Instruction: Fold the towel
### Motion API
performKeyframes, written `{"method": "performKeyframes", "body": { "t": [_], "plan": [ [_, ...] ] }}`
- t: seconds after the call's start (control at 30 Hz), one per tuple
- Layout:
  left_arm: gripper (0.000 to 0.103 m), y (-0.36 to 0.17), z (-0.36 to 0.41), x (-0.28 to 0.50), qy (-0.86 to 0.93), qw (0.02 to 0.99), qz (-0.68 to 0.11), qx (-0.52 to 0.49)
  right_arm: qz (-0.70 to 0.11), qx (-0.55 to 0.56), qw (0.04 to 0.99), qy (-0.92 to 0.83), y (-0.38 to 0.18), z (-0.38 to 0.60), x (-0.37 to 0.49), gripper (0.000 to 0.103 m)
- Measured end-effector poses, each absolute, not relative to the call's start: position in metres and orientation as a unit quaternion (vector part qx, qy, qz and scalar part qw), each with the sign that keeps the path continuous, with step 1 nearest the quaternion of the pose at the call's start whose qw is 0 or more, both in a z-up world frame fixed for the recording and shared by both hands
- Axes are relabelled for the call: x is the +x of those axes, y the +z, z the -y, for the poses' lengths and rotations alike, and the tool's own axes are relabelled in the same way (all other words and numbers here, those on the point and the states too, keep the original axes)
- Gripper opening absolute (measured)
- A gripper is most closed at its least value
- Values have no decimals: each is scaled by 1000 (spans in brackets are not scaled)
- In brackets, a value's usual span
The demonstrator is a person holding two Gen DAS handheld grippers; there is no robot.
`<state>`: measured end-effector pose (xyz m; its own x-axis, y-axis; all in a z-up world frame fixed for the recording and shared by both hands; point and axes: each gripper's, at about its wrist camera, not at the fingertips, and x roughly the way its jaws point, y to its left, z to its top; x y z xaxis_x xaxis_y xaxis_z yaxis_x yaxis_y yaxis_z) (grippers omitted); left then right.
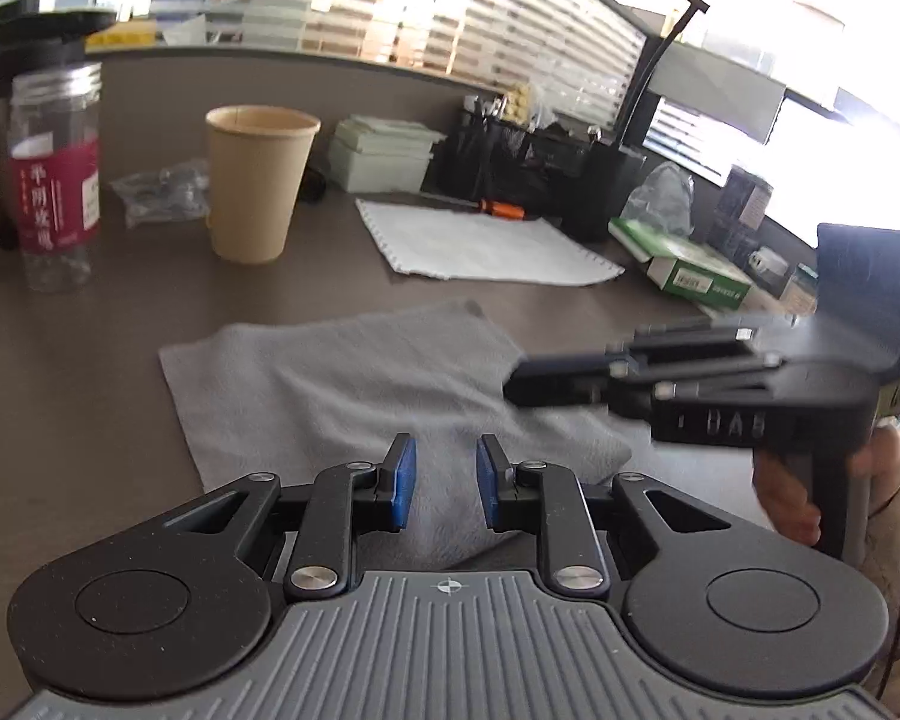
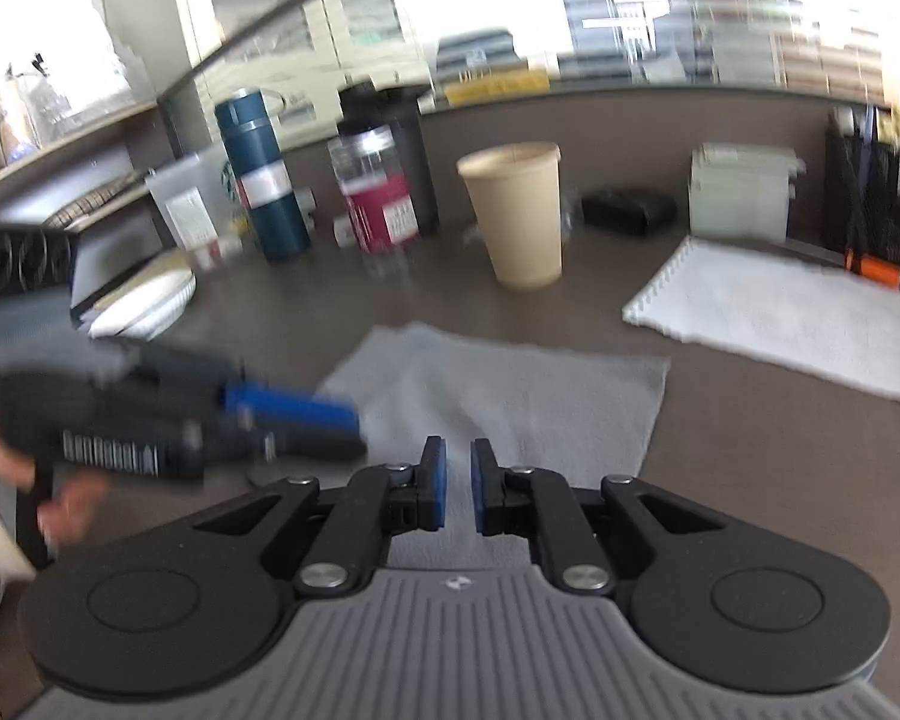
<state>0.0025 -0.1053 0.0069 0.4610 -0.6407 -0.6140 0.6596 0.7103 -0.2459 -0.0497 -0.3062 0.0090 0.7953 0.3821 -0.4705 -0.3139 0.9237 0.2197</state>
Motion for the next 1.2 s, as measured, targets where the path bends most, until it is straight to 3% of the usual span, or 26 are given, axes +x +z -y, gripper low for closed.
{"method": "performKeyframes", "body": {
  "t": [0.4,0.5,0.9,1.2],
  "plan": [
    [28,4,36,-21,-317,877,-357,-53,-292,43,940,173,-4,293,-29,11],
    [34,8,46,-14,-328,876,-350,-53,-290,45,940,176,-3,294,-30,11],
    [33,7,96,19,-353,868,-348,-24,-284,49,938,192,-2,294,-41,13],
    [32,3,67,49,-315,883,-342,-62,-297,41,933,198,-7,296,-39,13]
  ]
}}
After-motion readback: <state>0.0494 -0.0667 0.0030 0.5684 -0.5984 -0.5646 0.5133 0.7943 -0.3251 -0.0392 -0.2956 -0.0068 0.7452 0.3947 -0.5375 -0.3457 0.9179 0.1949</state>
